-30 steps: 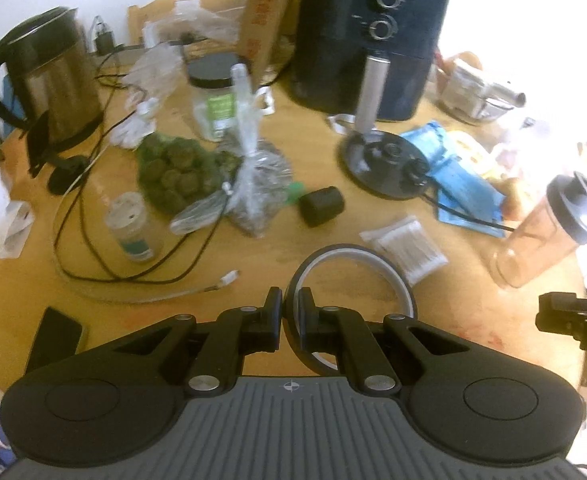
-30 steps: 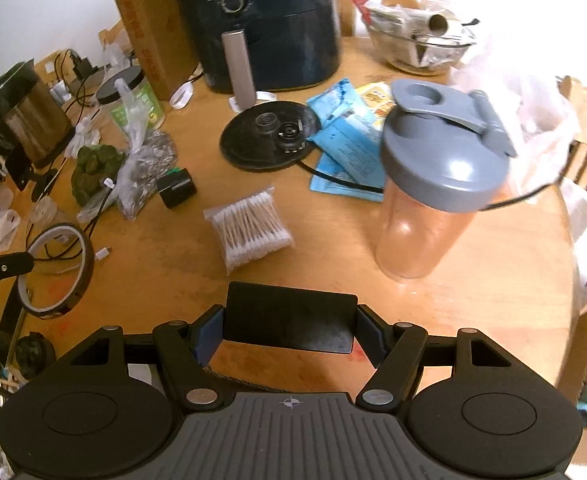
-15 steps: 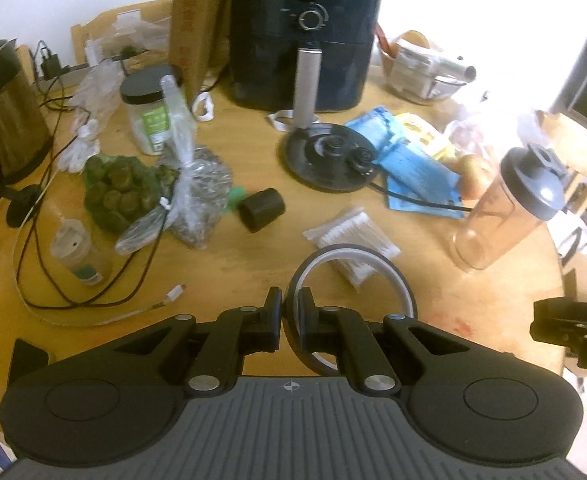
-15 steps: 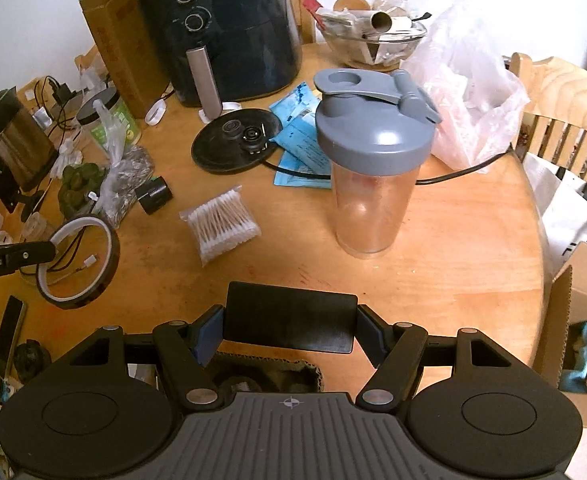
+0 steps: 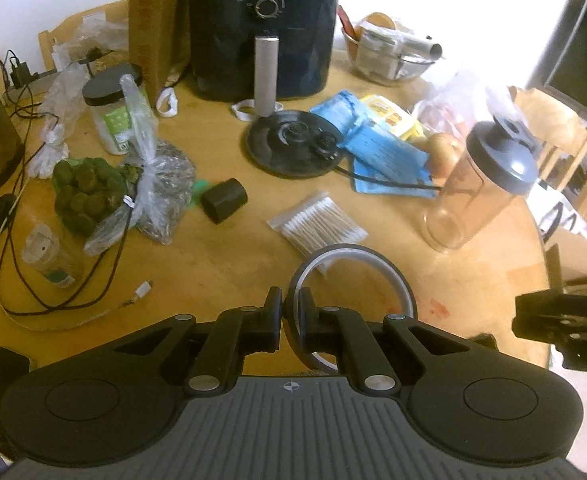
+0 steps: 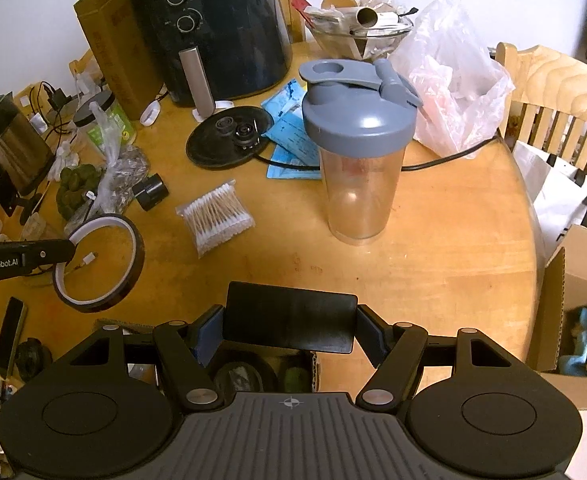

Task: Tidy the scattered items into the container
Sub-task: 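Carry the block with the right gripper while the left gripper carries the ring to the box, then open the left gripper over the box while the right gripper releases the block into it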

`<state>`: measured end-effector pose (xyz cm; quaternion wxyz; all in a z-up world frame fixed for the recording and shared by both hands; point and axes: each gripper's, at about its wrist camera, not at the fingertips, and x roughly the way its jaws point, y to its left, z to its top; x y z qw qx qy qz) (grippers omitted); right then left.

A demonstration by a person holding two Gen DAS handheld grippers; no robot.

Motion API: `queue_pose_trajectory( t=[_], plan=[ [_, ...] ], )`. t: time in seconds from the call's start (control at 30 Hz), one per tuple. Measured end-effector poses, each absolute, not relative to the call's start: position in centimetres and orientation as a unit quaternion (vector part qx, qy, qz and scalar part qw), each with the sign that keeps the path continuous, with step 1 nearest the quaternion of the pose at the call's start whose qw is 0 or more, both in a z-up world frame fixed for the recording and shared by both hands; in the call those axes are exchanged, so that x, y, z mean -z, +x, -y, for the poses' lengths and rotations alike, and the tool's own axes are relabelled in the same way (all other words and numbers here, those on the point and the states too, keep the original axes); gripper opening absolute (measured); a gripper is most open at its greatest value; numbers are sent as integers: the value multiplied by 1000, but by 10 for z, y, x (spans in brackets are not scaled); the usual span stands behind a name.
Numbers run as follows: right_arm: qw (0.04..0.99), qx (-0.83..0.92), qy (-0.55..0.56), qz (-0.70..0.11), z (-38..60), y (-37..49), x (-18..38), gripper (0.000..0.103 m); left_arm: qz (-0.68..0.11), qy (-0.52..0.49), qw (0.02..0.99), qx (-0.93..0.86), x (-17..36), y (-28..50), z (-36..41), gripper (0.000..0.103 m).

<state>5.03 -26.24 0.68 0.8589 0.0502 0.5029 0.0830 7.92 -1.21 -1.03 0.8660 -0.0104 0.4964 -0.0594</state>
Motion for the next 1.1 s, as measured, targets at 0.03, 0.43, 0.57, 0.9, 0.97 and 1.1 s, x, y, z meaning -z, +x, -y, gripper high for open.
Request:
queue_pose_trajectory(
  t=[0.03, 0.43, 0.57, 0.9, 0.97, 1.1],
  plan=[
    [858, -83, 50, -504, 263, 49, -7, 72, -499, -10, 864, 62, 11, 77, 14, 9],
    [842, -93, 45, -529, 262, 34, 7, 72, -544, 4, 833, 101, 40, 50, 39, 9],
    [837, -102, 40, -536, 260, 30, 10, 72, -556, 5, 824, 110, 47, 43, 45, 11],
    [825, -134, 24, -549, 250, 22, 13, 75, -582, -6, 808, 89, 49, 35, 43, 42],
    [819, -141, 20, -556, 246, 24, 15, 94, -583, -13, 808, 80, 46, 33, 40, 54],
    [816, -147, 4, -559, 240, 25, 16, 103, -590, -18, 805, 57, 42, 30, 36, 55]
  ],
)
